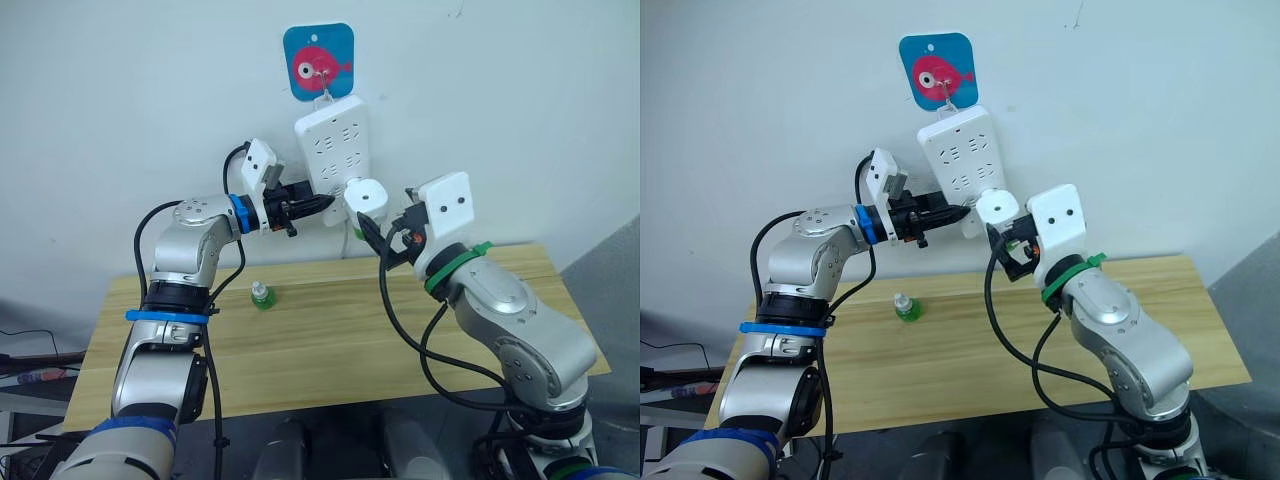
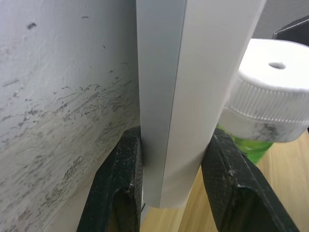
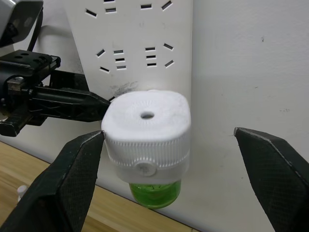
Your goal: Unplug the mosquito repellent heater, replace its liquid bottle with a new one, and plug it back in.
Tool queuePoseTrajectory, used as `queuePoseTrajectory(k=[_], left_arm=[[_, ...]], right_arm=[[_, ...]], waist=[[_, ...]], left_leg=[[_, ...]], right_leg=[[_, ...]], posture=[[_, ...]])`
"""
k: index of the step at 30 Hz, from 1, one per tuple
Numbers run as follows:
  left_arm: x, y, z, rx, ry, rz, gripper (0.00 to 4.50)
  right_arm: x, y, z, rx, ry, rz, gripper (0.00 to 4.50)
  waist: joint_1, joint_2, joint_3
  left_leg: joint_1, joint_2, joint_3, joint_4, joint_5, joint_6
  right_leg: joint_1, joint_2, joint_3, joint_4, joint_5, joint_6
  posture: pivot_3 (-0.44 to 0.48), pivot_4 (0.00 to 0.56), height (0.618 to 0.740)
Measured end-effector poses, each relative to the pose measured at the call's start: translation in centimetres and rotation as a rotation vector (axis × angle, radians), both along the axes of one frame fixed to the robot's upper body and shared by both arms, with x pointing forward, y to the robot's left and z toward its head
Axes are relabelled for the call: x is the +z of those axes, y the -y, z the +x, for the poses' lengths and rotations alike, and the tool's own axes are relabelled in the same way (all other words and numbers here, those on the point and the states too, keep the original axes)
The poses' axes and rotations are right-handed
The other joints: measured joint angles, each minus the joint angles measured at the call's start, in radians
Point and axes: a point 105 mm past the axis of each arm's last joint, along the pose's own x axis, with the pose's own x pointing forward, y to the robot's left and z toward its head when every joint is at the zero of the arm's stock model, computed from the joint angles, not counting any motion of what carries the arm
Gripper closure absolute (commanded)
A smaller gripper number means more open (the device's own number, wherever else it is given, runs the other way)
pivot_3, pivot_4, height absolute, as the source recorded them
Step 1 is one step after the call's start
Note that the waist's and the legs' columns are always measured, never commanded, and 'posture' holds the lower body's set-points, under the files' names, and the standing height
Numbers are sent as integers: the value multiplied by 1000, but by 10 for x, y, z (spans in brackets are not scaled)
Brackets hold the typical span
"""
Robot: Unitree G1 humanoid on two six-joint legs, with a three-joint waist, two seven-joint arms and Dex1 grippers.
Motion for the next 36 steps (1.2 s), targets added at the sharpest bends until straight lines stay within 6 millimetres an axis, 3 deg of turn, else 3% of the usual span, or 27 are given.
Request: queuePoseTrajectory(k=[10, 14, 17, 26, 36], left_arm=[[0, -1, 0, 0, 2, 2, 3153], [0, -1, 0, 1, 3, 4, 3153], [1, -4, 0, 9, 5, 11, 3154], [1, -10, 1, 26, 5, 19, 3155], [1, -7, 0, 14, 10, 17, 3168]], right_arm=[[-6, -1, -5, -8, -26, -14, 0], [-9, -4, 4, -63, -17, -27, 0], [-9, -14, 6, -46, -12, -19, 0], [-9, -19, 11, -18, -20, -2, 0], [-3, -23, -3, 81, -19, 27, 0]], waist=[[0, 0, 0], [0, 0, 0], [-1, 0, 0], [-7, 0, 0], [-7, 0, 0]], left_leg=[[0, 0, 0, 0, 0, 0], [0, 0, 0, 0, 0, 0], [0, 0, 0, 0, 0, -1], [1, 1, 0, 1, 2, -1], [0, 0, 1, 0, 3, -3]], right_leg=[[0, 0, 0, 0, 0, 0], [-1, 0, 0, 0, 0, 0], [-1, 0, 1, 1, 0, 0], [-5, 0, 0, 11, 0, 0], [-5, -1, -1, 8, 0, 0]], posture=[[-146, 209, 732], [-142, 206, 732], [-139, 203, 732], [-128, 199, 732], [-130, 202, 732]])
